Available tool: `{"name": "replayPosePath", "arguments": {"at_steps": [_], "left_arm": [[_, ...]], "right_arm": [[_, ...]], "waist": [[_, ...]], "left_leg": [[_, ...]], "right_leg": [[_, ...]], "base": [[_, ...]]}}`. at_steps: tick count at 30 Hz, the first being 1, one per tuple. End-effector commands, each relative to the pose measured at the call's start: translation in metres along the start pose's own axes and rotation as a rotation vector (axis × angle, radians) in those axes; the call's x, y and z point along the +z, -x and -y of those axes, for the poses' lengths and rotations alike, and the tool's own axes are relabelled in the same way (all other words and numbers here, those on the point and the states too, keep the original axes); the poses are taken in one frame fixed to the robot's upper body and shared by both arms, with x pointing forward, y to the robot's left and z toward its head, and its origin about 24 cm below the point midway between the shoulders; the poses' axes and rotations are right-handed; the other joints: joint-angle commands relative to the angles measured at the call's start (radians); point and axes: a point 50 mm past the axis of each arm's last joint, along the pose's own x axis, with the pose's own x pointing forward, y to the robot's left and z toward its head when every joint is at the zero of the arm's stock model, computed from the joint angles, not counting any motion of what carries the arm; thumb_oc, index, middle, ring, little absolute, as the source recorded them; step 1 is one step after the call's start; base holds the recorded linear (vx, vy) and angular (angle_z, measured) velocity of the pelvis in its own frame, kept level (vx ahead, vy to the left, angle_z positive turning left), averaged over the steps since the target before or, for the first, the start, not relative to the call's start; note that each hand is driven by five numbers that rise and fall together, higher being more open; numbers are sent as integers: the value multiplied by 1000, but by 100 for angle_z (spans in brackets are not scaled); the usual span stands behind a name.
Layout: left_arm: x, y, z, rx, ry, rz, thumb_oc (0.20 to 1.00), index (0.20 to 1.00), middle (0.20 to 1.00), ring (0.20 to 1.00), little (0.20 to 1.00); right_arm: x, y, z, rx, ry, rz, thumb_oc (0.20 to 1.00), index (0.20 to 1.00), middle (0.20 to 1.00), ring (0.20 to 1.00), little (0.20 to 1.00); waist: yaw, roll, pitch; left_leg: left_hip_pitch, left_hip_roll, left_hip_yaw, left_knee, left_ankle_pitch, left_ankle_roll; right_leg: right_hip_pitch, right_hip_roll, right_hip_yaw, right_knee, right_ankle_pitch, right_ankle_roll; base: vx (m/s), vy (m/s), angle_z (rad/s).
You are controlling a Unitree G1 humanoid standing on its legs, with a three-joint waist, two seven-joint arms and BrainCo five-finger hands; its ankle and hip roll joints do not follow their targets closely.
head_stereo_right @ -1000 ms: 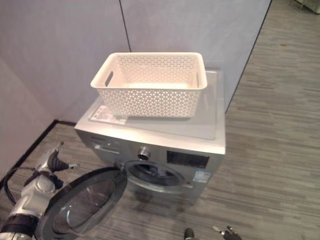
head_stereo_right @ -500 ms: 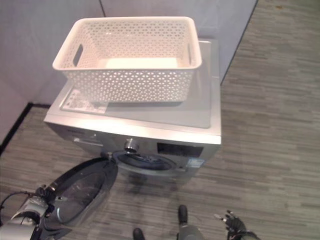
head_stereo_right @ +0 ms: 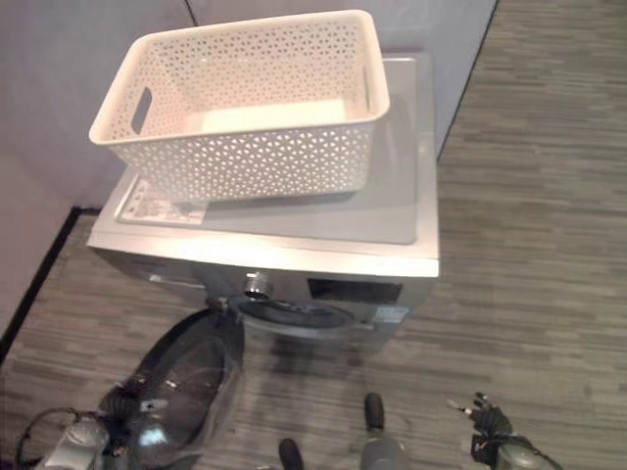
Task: Grab the laundry basket,head to the washer,open it,put in the laundry and shut it.
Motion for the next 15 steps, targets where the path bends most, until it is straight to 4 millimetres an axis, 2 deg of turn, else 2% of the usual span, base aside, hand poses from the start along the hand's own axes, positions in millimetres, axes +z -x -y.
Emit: {"name": "replayPosePath", "arguments": {"at_steps": [1, 4, 6, 7, 8, 10, 11, 12, 14, 15], "left_arm": [[-9, 9, 102, -421, 46, -39, 1000, 1000, 1000, 1000, 1000], [2, 11, 113, -459, 41, 4, 1000, 1000, 1000, 1000, 1000], [9, 10, 115, -458, 35, 29, 1000, 1000, 1000, 1000, 1000], [20, 8, 114, -448, 24, 67, 1000, 1000, 1000, 1000, 1000], [20, 8, 114, -448, 24, 67, 1000, 1000, 1000, 1000, 1000], [36, 6, 113, -442, 17, 126, 1000, 1000, 1000, 1000, 1000], [56, 4, 109, -421, 21, 191, 1000, 1000, 1000, 1000, 1000], [56, 4, 109, -421, 21, 191, 1000, 1000, 1000, 1000, 1000], [73, 2, 105, -400, 38, 252, 1000, 1000, 1000, 1000, 1000], [91, 2, 100, -378, 62, 311, 1000, 1000, 1000, 1000, 1000]], "right_arm": [[10, -3, 10, -46, -33, 34, 1000, 1000, 1000, 1000, 1000], [6, -4, 11, -63, -17, 0, 1000, 1000, 1000, 1000, 1000], [4, -5, 11, -76, -21, -13, 1000, 1000, 1000, 1000, 1000], [2, -4, 11, -82, -28, -14, 1000, 1000, 1000, 1000, 1000], [3, -4, 11, -83, -28, -14, 1000, 1000, 1000, 1000, 1000], [2, -4, 11, -89, -29, -10, 1000, 1000, 1000, 1000, 1000], [2, -4, 11, -95, -37, 0, 1000, 1000, 1000, 1000, 1000], [2, -4, 11, -96, -37, 0, 1000, 1000, 1000, 1000, 1000], [4, -4, 11, -102, -49, 10, 1000, 1000, 1000, 1000, 1000], [4, -4, 11, -108, -66, 14, 1000, 1000, 1000, 1000, 1000]], "waist": [[-15, -45, -26], [-13, -35, -35], [-12, -31, -43], [-16, -25, -49], [-15, -25, -49], [-21, -21, -56], [-28, -19, -61], [-28, -19, -60], [-34, -19, -63], [-39, -18, -68]], "left_leg": [[31, 53, -4, 32, -13, -24], [52, 57, -7, 20, -7, -27], [60, 60, -2, 14, -1, -32], [65, 62, 4, 10, 2, -36], [66, 62, 4, 10, 2, -36], [73, 67, 13, 7, 5, -42], [76, 72, 23, 6, 10, -47], [77, 72, 24, 6, 10, -47], [75, 75, 30, 6, 14, -49], [69, 76, 43, 6, 15, -52]], "right_leg": [[36, -29, -8, 10, -75, 48], [54, -23, -14, 10, -87, 45], [58, -19, -19, 10, -93, 44], [61, -16, -22, 10, -100, 42], [61, -16, -21, 10, -100, 42], [65, -11, -21, 10, -106, 42], [65, -7, -18, 10, -110, 41], [65, -7, -17, 10, -110, 41], [62, -5, -14, 10, -109, 42], [50, -3, -8, 10, -105, 45]], "base": [[89, -61, 10], [88, -87, 5], [58, -77, 4], [23, -39, -5], [39, -65, -4], [38, -75, -2], [36, -72, -1], [37, -65, 0], [24, -61, -5], [21, -60, -12]]}}
